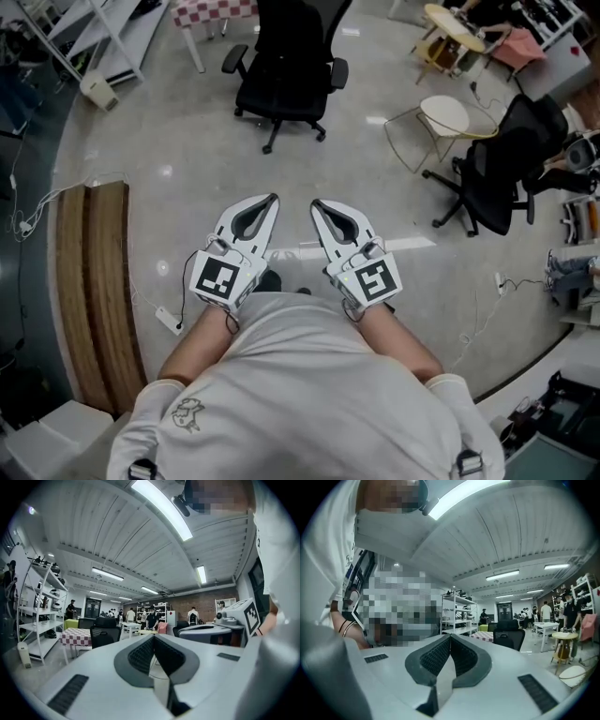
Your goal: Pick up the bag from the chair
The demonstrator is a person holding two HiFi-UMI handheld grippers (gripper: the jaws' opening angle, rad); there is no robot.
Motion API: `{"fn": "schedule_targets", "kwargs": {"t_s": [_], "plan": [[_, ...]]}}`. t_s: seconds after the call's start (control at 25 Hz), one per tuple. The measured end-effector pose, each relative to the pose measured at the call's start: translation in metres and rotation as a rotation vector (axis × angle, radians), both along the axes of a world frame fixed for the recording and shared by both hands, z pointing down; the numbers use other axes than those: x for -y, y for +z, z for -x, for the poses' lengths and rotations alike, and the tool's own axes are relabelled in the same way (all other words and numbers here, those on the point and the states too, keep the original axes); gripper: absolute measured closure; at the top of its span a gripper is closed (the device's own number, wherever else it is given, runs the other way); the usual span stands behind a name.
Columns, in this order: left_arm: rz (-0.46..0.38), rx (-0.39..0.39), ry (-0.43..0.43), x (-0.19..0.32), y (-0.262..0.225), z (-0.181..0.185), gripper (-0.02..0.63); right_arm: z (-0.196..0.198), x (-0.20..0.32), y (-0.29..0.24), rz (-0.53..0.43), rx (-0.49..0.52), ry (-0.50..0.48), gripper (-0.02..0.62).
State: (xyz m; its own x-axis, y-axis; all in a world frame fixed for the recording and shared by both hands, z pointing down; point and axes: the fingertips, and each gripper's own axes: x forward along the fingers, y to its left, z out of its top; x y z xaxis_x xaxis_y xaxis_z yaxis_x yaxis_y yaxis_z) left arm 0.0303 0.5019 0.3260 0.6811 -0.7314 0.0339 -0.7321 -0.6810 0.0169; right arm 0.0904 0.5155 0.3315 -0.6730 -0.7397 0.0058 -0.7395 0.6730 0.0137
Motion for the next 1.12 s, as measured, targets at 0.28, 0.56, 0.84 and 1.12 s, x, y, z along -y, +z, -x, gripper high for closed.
{"fn": "schedule_targets", "kwargs": {"t_s": [0.28, 0.56, 0.84, 1.12], "plan": [[0.014, -0.044, 0.042, 0.066, -0.005, 0.044, 0.595, 0.052, 0.068, 0.009, 0.037, 0.001, -0.047, 0.563], [0.0, -0.024, 0.072, 0.125, -0.022, 0.101, 0.595, 0.104, 0.122, -0.002, 0.046, -0.028, -0.108, 0.563], [0.054, -0.087, 0.064, 0.16, -0.02, 0.138, 0.595, 0.122, 0.162, 0.003, 0.073, -0.036, -0.096, 0.563], [0.062, -0.083, 0.002, 0.199, -0.012, 0.147, 0.595, 0.11, 0.206, 0.023, 0.099, -0.093, -0.119, 0.564]]}}
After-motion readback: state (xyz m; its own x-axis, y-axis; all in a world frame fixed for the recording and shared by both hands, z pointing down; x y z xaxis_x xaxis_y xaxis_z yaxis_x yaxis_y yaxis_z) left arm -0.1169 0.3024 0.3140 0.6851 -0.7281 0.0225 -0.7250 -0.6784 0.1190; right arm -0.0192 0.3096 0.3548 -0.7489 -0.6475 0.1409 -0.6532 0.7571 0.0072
